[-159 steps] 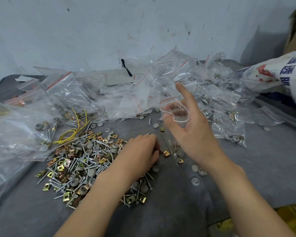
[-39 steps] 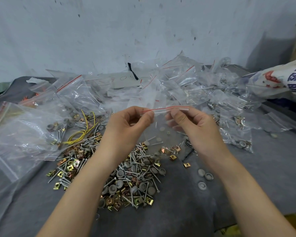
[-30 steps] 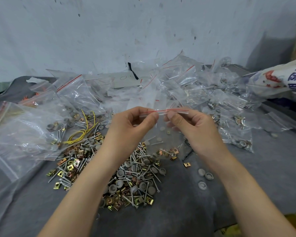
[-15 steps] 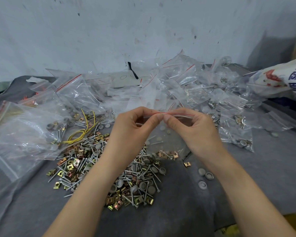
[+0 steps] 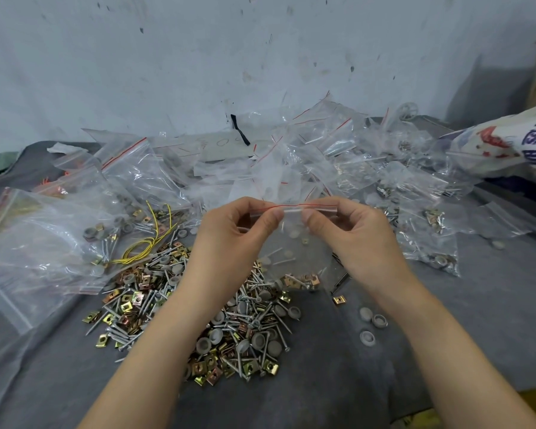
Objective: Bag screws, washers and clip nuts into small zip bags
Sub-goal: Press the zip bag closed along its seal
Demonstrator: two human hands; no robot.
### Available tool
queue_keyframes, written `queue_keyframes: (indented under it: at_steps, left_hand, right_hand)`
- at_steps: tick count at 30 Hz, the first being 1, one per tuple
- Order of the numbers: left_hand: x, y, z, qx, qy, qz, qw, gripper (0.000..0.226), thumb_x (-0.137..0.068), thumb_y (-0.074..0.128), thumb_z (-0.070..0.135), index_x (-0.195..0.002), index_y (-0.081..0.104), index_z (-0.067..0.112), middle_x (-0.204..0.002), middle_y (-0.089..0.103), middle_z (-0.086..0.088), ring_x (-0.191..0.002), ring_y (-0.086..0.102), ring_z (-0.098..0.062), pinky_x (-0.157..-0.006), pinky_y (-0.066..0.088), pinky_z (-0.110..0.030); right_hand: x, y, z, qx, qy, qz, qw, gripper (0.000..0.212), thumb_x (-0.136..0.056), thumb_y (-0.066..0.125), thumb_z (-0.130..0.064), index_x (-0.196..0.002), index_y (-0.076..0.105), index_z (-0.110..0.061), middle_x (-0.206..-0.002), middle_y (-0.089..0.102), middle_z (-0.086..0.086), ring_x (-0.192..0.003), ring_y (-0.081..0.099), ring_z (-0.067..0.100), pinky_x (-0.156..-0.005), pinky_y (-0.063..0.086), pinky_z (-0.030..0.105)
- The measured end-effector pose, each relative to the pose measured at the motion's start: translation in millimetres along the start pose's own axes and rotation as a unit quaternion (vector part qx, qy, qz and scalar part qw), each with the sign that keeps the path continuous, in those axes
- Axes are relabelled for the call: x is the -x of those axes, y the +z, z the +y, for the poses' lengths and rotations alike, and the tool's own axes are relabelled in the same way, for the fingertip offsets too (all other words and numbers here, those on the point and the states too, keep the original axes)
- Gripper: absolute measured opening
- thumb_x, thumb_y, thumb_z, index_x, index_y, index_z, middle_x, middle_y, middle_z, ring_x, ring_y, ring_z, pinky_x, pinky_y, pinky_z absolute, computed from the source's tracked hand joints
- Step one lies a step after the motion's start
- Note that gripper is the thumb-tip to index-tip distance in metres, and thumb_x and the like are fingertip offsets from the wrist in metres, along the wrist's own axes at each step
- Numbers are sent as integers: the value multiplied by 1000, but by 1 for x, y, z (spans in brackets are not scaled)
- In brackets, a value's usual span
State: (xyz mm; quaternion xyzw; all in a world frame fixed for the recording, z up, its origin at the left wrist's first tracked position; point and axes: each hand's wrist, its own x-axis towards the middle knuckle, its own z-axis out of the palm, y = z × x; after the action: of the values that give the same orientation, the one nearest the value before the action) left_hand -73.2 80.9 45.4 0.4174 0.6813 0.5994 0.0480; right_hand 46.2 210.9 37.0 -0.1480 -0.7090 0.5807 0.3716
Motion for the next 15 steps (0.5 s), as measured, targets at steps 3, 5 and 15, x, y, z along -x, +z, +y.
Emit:
queue_keyframes:
  at_steps: [3, 5, 15]
  left_hand:
    - [0, 1, 2, -2, 2, -1, 1000, 9, -90, 70, 26, -83, 70, 31, -76, 72, 19, -72, 65, 2, -65, 47, -9]
    - [1, 1, 3, -1, 5, -3, 1000, 9, -90, 70, 26, -83, 70, 31, -76, 71, 19, -73, 65, 2, -65, 47, -9]
    - [2, 4, 3, -17, 10, -12, 1000, 7, -90, 70, 27, -85, 71, 32, -78, 72, 19, -73, 67, 0, -67, 49, -11]
  right_hand:
    - [1, 2, 0, -5, 10, -2, 1000, 8, -89, 75, -16, -89, 74, -24, -72, 74, -13, -66, 65, -5, -62, 47, 8]
    - [2, 3, 0, -11, 9, -7, 1000, 8, -87, 77, -17, -87, 74, -24, -71, 74, -15, -65, 65, -7, -61, 46, 7]
    - [1, 6, 0, 16, -14, 16, 1000, 10, -89, 75, -14, -84, 74, -23, -71, 74, -15, -66, 66, -5, -63, 46, 7]
